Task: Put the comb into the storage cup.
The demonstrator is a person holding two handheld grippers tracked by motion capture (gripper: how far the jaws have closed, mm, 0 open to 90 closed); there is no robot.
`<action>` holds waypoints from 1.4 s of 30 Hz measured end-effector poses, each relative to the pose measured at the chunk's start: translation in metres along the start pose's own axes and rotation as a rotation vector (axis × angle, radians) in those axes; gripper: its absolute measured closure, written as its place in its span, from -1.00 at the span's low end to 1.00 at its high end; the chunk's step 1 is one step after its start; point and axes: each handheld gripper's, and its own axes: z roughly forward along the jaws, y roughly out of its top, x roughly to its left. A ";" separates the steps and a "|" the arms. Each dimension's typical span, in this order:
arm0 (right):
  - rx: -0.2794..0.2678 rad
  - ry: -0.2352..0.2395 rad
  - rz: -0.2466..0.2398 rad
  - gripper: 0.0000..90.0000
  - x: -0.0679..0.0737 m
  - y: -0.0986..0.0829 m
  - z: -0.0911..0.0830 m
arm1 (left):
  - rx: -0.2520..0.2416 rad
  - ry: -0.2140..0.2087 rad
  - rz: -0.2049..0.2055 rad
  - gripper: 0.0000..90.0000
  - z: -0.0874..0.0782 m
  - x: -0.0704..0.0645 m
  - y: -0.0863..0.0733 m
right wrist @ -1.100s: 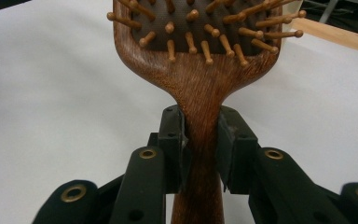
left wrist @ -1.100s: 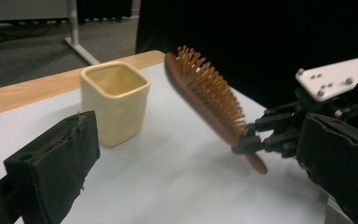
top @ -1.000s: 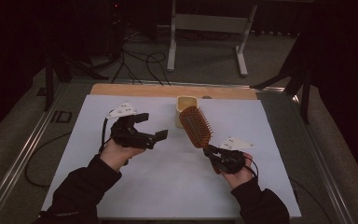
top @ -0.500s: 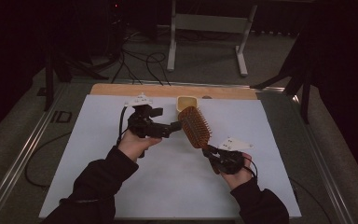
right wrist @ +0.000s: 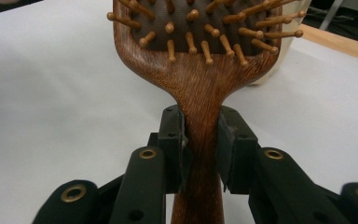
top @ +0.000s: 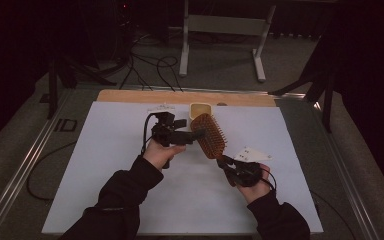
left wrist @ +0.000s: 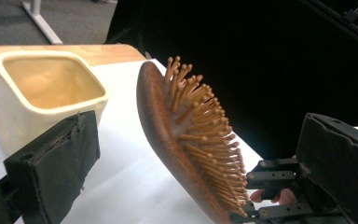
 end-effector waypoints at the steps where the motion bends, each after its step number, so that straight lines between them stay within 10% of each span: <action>1: 0.002 -0.001 -0.002 0.63 0.000 0.000 0.000 | 0.004 -0.002 -0.003 -1.00 0.003 0.001 -0.001; 42: 0.011 -0.008 -0.023 0.63 0.003 0.000 0.001 | 0.045 -0.073 -0.110 0.01 0.037 0.003 -0.007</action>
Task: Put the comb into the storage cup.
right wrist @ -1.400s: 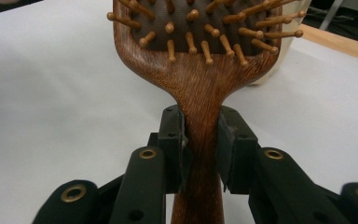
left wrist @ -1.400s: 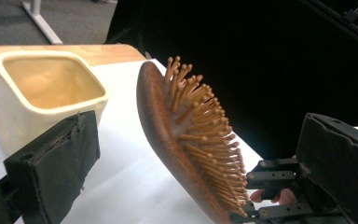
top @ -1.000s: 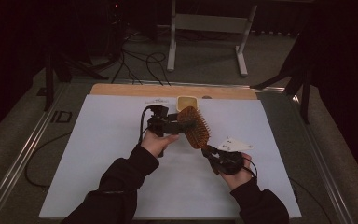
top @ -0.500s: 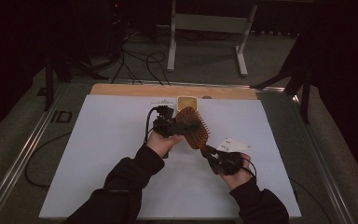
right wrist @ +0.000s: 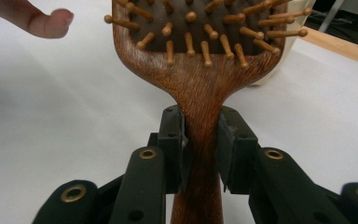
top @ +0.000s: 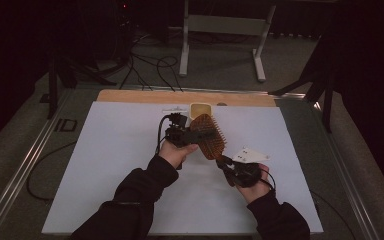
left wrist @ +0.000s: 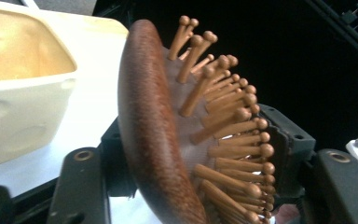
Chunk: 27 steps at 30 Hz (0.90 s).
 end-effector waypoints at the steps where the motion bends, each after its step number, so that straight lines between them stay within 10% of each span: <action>1: 0.000 0.000 -0.001 0.63 0.000 0.000 0.000 | -0.001 -0.002 0.003 0.04 0.000 -0.001 0.000; 22: -0.052 0.017 0.024 0.57 -0.004 0.002 -0.004 | -0.007 -0.006 0.078 0.20 -0.002 -0.022 0.013; 27: -0.047 0.021 0.084 -0.01 -0.009 0.000 -0.003 | -0.020 0.001 0.093 0.20 -0.008 -0.025 0.021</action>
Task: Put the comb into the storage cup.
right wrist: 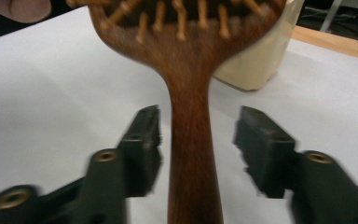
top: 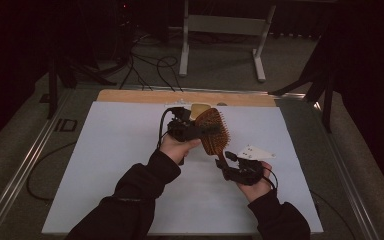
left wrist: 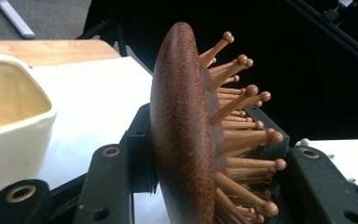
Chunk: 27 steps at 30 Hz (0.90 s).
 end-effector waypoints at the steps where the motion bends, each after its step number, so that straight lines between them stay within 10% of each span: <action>1: -0.006 0.023 0.003 -0.11 -0.001 0.000 -0.001 | -0.002 0.001 0.005 0.20 -0.001 0.000 0.002; 11: -0.008 0.080 0.031 -0.66 -0.007 -0.002 -0.003 | -0.033 0.020 0.032 0.20 -0.013 -0.002 0.019; 27: -0.002 0.041 -0.050 -0.82 -0.002 -0.009 -0.004 | -0.081 0.073 0.067 0.20 -0.035 0.002 0.048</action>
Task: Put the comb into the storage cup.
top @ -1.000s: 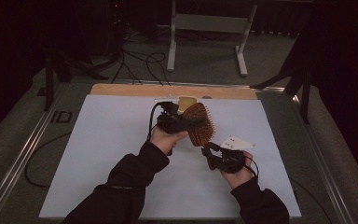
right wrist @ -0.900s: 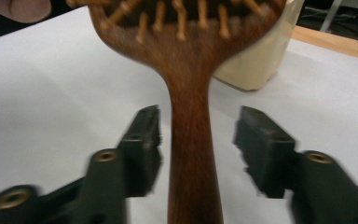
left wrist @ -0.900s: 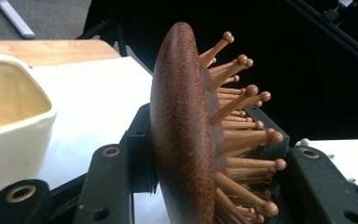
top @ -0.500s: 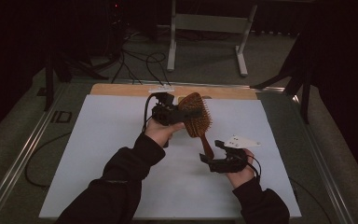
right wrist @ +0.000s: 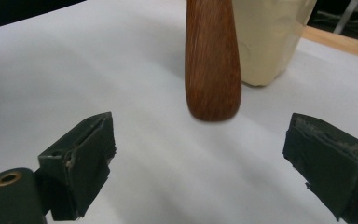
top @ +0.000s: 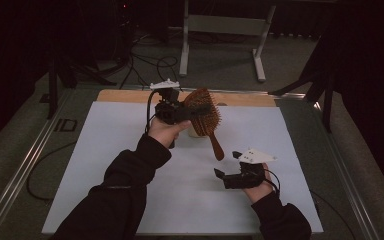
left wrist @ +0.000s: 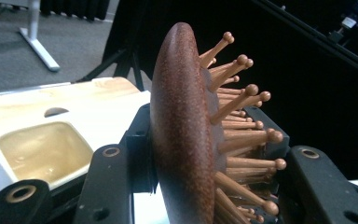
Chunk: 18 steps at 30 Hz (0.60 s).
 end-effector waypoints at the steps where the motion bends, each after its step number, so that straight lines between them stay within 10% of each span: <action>1: -0.003 -0.003 -0.005 -0.82 0.000 0.000 0.000 | -0.001 0.000 0.004 0.20 -0.001 0.001 0.002; 18: -0.008 -0.002 -0.028 -0.82 0.000 0.000 -0.002 | -0.058 0.065 0.016 0.21 -0.005 0.016 0.038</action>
